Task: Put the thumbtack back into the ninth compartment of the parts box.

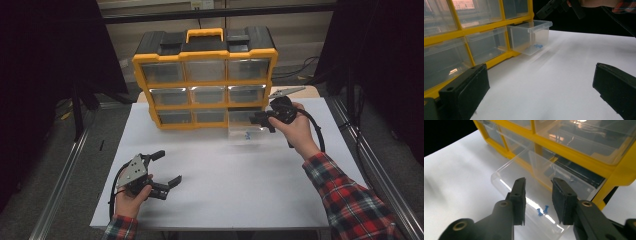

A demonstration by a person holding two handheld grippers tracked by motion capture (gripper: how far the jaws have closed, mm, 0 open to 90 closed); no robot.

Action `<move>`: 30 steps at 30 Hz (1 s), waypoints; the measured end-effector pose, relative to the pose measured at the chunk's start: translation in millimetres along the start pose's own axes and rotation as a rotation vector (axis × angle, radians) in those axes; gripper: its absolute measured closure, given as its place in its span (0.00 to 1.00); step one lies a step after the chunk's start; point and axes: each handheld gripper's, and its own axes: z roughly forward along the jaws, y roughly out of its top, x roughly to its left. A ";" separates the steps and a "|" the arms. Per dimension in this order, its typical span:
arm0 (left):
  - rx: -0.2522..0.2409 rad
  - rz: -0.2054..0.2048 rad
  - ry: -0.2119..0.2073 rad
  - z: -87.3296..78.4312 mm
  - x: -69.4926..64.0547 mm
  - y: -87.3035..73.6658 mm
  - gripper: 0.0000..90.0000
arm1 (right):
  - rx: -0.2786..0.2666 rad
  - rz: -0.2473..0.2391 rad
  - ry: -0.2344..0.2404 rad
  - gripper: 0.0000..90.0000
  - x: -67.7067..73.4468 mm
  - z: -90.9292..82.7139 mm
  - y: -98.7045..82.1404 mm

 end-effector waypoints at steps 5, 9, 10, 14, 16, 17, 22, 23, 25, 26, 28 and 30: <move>0.000 0.002 0.000 0.3 0.1 0.0 0.00 | -0.012 -0.006 0.009 0.62 3.8 -5.8 -6.2; -0.008 -0.016 0.003 1.2 -0.9 -0.4 0.00 | -0.013 0.000 0.010 0.53 6.3 -10.3 -11.5; -0.011 -0.023 0.003 1.5 -1.4 -0.5 0.00 | -0.015 -0.006 0.014 0.51 6.7 -10.8 -12.7; -0.010 -0.022 0.001 1.8 -1.6 -0.6 0.00 | -0.022 -0.006 0.025 0.44 10.5 -14.3 -16.9; -0.012 -0.025 0.000 1.9 -1.6 -0.5 0.00 | -0.030 -0.009 0.031 0.40 12.5 -15.5 -18.9; -0.011 -0.024 0.001 1.9 -1.6 -0.6 0.00 | -0.032 -0.006 0.027 0.38 13.4 -15.9 -19.6; -0.011 -0.022 0.002 1.5 -1.4 -0.5 0.00 | -0.038 -0.027 0.023 0.30 18.7 -16.9 -24.4; -0.010 -0.022 0.004 1.5 -1.4 -0.5 0.00 | -0.038 -0.028 0.027 0.30 19.4 -16.7 -25.5; -0.010 -0.021 0.004 1.3 -1.3 -0.5 0.00 | -0.039 -0.030 0.030 0.28 20.6 -16.1 -27.6; -0.012 -0.023 0.002 1.4 -1.5 -0.5 0.00 | -0.040 -0.032 0.031 0.27 21.2 -15.6 -28.5; -0.011 -0.021 -0.001 1.6 -1.5 -0.5 0.00 | -0.032 -0.043 0.024 0.25 22.3 -15.3 -29.7; -0.011 -0.022 0.002 1.4 -1.5 -0.5 0.00 | -0.040 -0.047 0.021 0.25 23.9 -15.8 -31.0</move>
